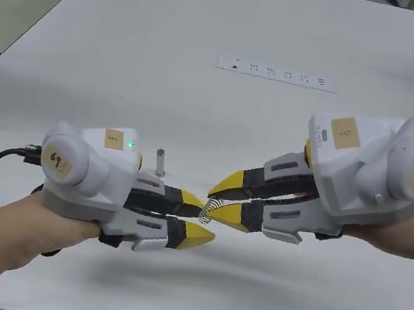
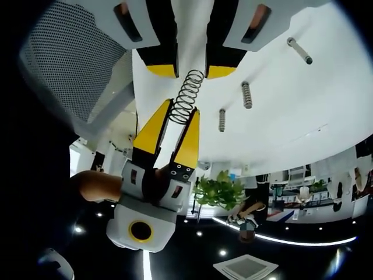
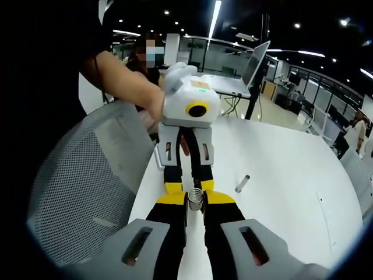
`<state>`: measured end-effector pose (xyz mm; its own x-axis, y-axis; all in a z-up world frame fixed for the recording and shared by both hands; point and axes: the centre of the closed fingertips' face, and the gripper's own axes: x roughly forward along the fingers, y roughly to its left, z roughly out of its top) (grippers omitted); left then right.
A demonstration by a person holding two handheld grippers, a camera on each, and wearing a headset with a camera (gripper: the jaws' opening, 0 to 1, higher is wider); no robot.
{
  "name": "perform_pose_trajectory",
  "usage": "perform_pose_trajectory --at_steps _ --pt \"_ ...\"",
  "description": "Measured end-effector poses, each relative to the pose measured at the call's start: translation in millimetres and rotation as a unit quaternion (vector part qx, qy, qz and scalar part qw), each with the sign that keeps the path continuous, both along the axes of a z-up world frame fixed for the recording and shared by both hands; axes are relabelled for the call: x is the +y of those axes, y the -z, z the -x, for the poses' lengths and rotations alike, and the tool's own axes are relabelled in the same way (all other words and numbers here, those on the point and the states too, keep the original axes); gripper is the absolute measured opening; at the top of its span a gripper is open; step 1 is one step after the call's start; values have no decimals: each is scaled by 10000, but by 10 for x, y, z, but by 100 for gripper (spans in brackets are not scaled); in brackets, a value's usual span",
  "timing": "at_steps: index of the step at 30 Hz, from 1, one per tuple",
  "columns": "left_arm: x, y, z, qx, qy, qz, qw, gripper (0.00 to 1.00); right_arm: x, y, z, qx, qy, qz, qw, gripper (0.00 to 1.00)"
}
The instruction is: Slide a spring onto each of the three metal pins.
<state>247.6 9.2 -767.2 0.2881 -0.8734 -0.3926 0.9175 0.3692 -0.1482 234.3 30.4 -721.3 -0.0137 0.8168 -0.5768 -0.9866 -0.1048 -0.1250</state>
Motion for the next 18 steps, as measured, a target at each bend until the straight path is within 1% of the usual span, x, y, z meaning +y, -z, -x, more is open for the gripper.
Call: perform_pose_trajectory --at_steps 2,7,10,12,18 --pt "29 10 -3 26 -50 -17 10000 13 5 -5 -7 8 15 -6 10000 8" --pt "109 -15 -19 7 -180 1 9998 15 0 0 -40 -37 44 8 10000 8" --pt "170 -12 -33 19 -261 -17 9997 19 -2 9 -68 -110 53 52 9999 8" --pt "221 -1 -39 22 -317 -65 9995 21 5 7 -75 -103 56 52 9999 8" --pt "383 -10 -77 48 -568 -54 9984 26 7 31 -119 -192 64 117 9997 8"
